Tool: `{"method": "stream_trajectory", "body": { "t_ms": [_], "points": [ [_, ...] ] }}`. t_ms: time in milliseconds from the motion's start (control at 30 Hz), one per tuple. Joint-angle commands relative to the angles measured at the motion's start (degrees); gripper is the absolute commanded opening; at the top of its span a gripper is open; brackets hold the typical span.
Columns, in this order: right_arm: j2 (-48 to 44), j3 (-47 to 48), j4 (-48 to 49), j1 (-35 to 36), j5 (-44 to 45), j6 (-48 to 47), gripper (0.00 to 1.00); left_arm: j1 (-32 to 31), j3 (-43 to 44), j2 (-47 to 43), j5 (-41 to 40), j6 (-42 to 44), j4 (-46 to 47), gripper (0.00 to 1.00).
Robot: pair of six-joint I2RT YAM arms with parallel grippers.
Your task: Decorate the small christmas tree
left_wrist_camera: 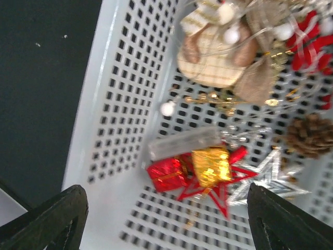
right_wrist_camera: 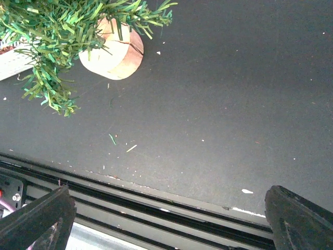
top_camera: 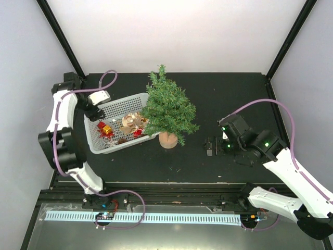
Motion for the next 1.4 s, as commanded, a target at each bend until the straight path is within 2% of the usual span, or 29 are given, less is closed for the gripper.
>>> {"method": "stream_trajectory", "body": {
  "t_ms": [0, 200, 367, 600, 900, 1033, 1233, 1367],
  "points": [
    [-1.36, -0.86, -0.02, -0.24, -1.84, 1.59, 1.00, 0.19, 9.73, 8.93, 1.01, 11.13, -0.47, 0.85],
    [-4.56, -3.14, -0.54, -0.19, -2.13, 4.40, 1.00, 0.08, 24.49, 20.17, 2.27, 12.59, -3.06, 0.87],
    [-6.04, -4.75, -0.74, -0.24, -1.99, 5.92, 1.00, -0.84, 31.14, 25.42, 4.23, 13.41, -7.70, 0.87],
    [-4.64, -4.80, -0.89, -0.19, -2.44, 5.87, 1.00, -1.37, 33.46, 28.93, 8.83, 12.76, -12.97, 0.86],
    [-3.02, -3.98, -0.86, -0.26, -2.79, 5.04, 1.00, -2.34, 33.07, 33.20, 9.78, 6.82, -9.39, 0.84],
    [-2.00, -3.67, -0.85, -0.23, -2.92, 4.57, 1.00, -2.24, 30.99, 33.28, 10.12, 4.61, -8.86, 0.76],
    [-1.27, -3.78, -0.22, -0.18, -2.82, 4.00, 1.00, -2.02, 22.05, 29.04, 9.94, 2.20, -5.02, 0.50],
    [-0.89, -4.04, 0.31, -0.18, -2.89, 3.35, 1.00, -1.77, 17.43, 26.50, 10.47, 1.11, -4.49, 0.41]
  ]
}}
